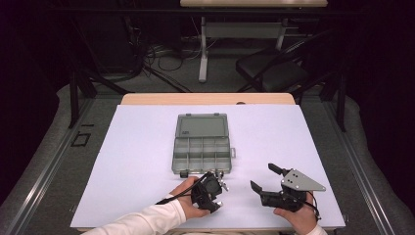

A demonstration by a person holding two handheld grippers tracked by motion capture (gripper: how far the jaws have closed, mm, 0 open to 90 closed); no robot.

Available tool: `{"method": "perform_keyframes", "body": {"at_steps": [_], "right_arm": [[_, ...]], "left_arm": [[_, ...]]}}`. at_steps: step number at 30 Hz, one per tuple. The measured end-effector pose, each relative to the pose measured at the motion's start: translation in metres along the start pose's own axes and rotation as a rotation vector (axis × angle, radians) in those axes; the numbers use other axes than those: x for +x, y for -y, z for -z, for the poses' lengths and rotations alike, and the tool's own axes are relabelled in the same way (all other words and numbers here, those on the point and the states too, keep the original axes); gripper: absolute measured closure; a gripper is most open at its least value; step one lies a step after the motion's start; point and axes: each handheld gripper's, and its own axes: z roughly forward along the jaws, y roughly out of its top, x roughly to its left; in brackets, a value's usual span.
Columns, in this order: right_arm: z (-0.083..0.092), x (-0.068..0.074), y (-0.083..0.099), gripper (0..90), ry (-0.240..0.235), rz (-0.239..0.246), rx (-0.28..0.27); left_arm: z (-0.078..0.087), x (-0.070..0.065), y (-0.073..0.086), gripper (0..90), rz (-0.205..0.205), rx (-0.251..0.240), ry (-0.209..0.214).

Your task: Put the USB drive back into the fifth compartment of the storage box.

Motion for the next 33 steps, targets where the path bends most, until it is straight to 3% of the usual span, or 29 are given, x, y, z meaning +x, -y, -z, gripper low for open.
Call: {"method": "perform_keyframes", "body": {"at_steps": [12,33], "right_arm": [[-0.0003,-0.0002,0.0002,15.7,-0.004,0.001,0.001],[-0.001,-0.0005,0.0008,15.8,-0.008,0.002,0.01]], "left_arm": [[-0.007,-0.0031,-0.0015,73.1,-0.007,0.022,-0.004],[-0.0077,-0.0062,-0.0039,78.3,-0.032,0.04,-0.021]]}}
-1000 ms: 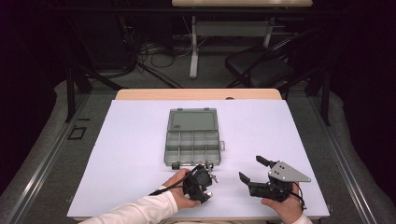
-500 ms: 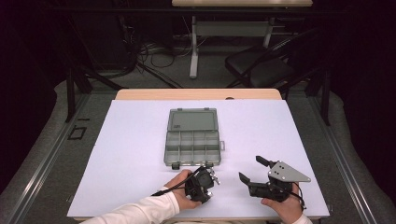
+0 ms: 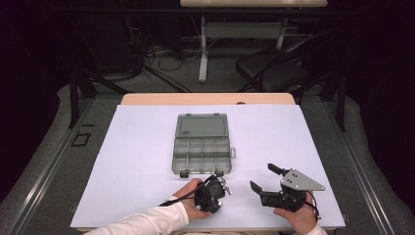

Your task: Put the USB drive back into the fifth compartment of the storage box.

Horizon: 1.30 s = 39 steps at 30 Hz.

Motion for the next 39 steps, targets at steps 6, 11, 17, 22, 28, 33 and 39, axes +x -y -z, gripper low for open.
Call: {"method": "perform_keyframes", "body": {"at_steps": [6,11,17,22,28,33,39], "right_arm": [[0.0,0.0,0.0,15.8,0.0,0.0,0.0],[0.0,0.0,0.0,15.8,0.0,0.001,0.0],[0.0,0.0,0.0,15.8,0.0,0.001,0.001],[0.0,0.0,0.0,15.8,-0.001,0.001,0.001],[0.0,0.0,0.0,15.9,0.0,0.001,0.001],[0.0,0.0,0.0,15.9,0.0,0.001,0.001],[-0.001,0.0,0.0,15.9,0.0,0.001,0.001]], "left_arm": [[0.0,0.001,0.0,78.8,-0.002,0.004,0.001],[0.0,0.0,0.0,79.0,-0.002,0.005,0.001],[0.001,0.002,0.0,79.1,0.012,0.0,0.003],[0.004,0.005,0.002,79.1,0.025,0.0,0.001],[0.009,0.009,0.005,79.1,0.041,0.0,-0.006],[0.012,0.011,0.005,79.2,0.068,0.007,0.011],[0.018,0.013,0.005,79.3,0.085,-0.005,0.01]]}}
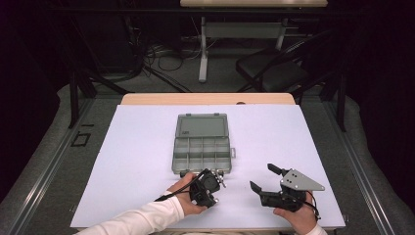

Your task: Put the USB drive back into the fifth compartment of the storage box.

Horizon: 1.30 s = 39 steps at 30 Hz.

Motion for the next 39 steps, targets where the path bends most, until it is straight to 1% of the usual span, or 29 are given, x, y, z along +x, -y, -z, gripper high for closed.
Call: {"method": "perform_keyframes", "body": {"at_steps": [10,15,23,30,39], "right_arm": [[0.0,0.0,0.0,15.9,0.001,0.0,0.003],[0.0,0.0,0.0,16.0,0.0,0.001,0.001],[0.0,0.0,0.0,16.0,0.0,-0.001,0.005],[-0.001,0.0,0.001,16.0,-0.002,-0.003,0.003],[-0.001,0.0,0.001,16.1,-0.003,-0.004,0.003]], "left_arm": [[0.013,0.008,-0.001,79.3,0.02,-0.006,0.006],[0.018,0.012,-0.001,79.3,0.026,0.003,0.007],[0.026,0.02,0.001,79.3,0.04,0.017,-0.004],[0.038,0.028,0.003,79.3,0.061,0.001,-0.018],[0.05,0.041,0.007,79.3,0.094,-0.001,-0.036]]}}
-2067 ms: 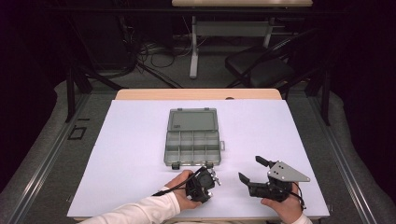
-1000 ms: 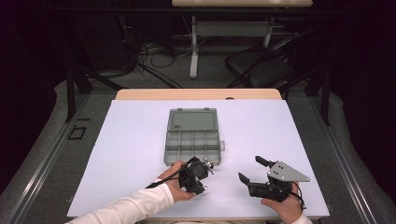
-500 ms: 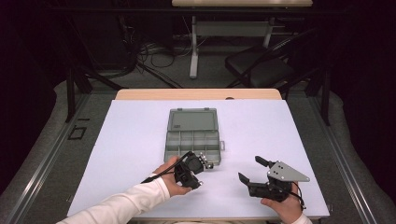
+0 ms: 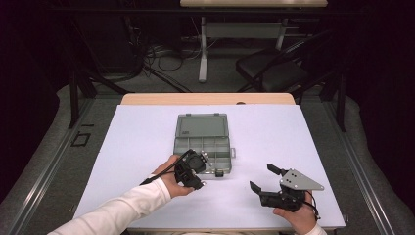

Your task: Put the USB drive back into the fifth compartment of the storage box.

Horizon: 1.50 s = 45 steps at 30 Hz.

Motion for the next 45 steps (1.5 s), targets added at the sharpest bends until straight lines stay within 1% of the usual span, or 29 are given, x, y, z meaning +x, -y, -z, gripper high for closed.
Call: {"method": "perform_keyframes", "body": {"at_steps": [9,15,18,19,24,28,33,36,39,45], "right_arm": [[-0.001,-0.001,0.001,16.3,-0.001,-0.003,0.006],[-0.002,-0.002,0.001,16.4,0.0,-0.008,0.007],[-0.002,-0.001,0.001,16.4,-0.002,-0.002,0.015],[-0.002,-0.001,0.001,16.4,-0.004,0.0,0.013],[-0.002,-0.001,0.001,16.4,-0.004,-0.004,0.01],[-0.003,-0.002,0.001,16.4,-0.003,-0.006,0.01],[-0.002,-0.001,0.001,16.4,-0.005,-0.002,0.013],[-0.002,-0.001,0.001,16.4,-0.003,-0.004,0.007],[-0.002,-0.001,0.001,16.5,0.0,-0.007,0.008],[-0.002,0.0,0.001,16.5,-0.005,0.0,0.012]], "left_arm": [[0.007,0.015,0.003,79.3,0.037,-0.014,-0.009],[0.013,0.024,0.004,79.3,0.053,-0.023,-0.009],[0.017,0.027,0.005,79.3,0.059,-0.028,-0.012],[0.02,0.028,0.005,79.3,0.06,-0.024,-0.017],[0.027,0.035,0.005,79.3,0.072,-0.033,-0.033],[0.031,0.042,0.005,79.3,0.09,-0.039,-0.043],[0.035,0.052,0.007,79.3,0.121,-0.05,-0.055],[0.037,0.059,0.008,79.3,0.132,-0.059,-0.063],[0.039,0.065,0.009,79.3,0.143,-0.056,-0.071],[0.04,0.073,0.01,79.3,0.163,-0.056,-0.082]]}}
